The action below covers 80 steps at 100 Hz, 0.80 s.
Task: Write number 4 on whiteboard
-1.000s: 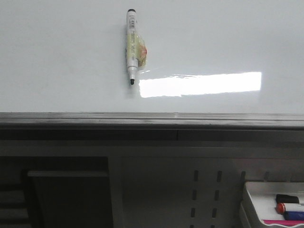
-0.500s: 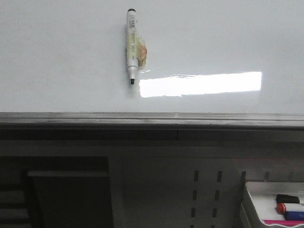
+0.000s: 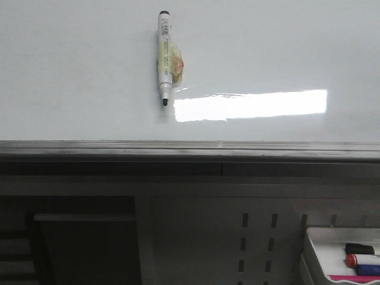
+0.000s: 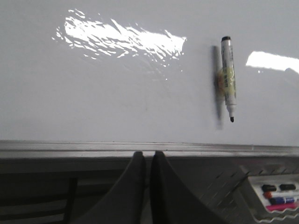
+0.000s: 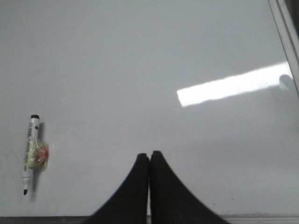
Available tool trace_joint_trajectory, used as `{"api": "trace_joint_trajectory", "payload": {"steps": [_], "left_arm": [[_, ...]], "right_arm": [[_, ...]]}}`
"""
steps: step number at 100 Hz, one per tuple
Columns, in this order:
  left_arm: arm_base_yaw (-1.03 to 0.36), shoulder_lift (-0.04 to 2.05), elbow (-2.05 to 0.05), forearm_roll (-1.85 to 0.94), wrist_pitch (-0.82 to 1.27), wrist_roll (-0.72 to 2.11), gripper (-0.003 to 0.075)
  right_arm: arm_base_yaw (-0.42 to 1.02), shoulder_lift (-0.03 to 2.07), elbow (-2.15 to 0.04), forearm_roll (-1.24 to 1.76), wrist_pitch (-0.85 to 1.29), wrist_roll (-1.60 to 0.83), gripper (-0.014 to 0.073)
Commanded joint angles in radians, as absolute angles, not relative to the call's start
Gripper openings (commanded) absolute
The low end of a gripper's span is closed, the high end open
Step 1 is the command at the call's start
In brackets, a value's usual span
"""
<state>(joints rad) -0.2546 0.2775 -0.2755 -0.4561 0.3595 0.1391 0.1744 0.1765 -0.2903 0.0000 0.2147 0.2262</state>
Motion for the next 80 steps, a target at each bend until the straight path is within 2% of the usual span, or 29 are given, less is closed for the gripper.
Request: {"api": "trace_joint_trajectory", "payload": {"steps": [1, 4, 5, 7, 10, 12, 20, 25, 33, 44, 64, 80], "left_arm": [[-0.256, 0.418, -0.396, -0.467, 0.343, 0.212, 0.0097], [-0.256, 0.468, -0.419, -0.487, 0.346, 0.232, 0.0174], [-0.256, 0.468, -0.425, -0.487, 0.348, 0.237, 0.0174], [-0.256, 0.507, -0.441, -0.513, 0.35, 0.262, 0.0244], [-0.256, 0.536, -0.461, -0.535, 0.354, 0.282, 0.0298], [-0.256, 0.574, -0.475, -0.573, 0.357, 0.311, 0.0366], [-0.262, 0.673, -0.522, -0.713, 0.371, 0.398, 0.0473], [-0.279, 0.732, -0.545, -0.811, 0.375, 0.484, 0.047], [-0.328, 0.828, -0.582, -0.956, 0.378, 0.629, 0.0424], [-0.427, 0.972, -0.631, -1.09, 0.35, 0.756, 0.0372], [-0.616, 1.205, -0.756, -1.097, 0.165, 0.764, 0.0368], [-0.688, 1.344, -0.857, -1.097, 0.07, 0.764, 0.0368]], "right_arm": [[0.169, 0.272, -0.392, -0.024, 0.218, 0.223, -0.0001], [0.169, 0.292, -0.411, -0.024, 0.22, 0.223, 0.0027], [0.169, 0.301, -0.415, -0.024, 0.22, 0.223, 0.0036], [0.169, 0.313, -0.424, -0.024, 0.22, 0.223, 0.0063], [0.169, 0.327, -0.436, -0.024, 0.22, 0.223, 0.0104], [0.169, 0.337, -0.444, -0.024, 0.22, 0.223, 0.0139], [0.169, 0.365, -0.463, -0.024, 0.222, 0.223, 0.0279], [0.169, 0.379, -0.469, -0.022, 0.231, 0.223, 0.0342], [0.169, 0.39, -0.469, -0.021, 0.242, 0.223, 0.0386], [0.169, 0.391, -0.469, -0.021, 0.247, 0.223, 0.0385], [0.169, 0.391, -0.469, -0.021, 0.248, 0.223, 0.0385], [0.169, 0.391, -0.469, -0.021, 0.248, 0.223, 0.0385]]}}
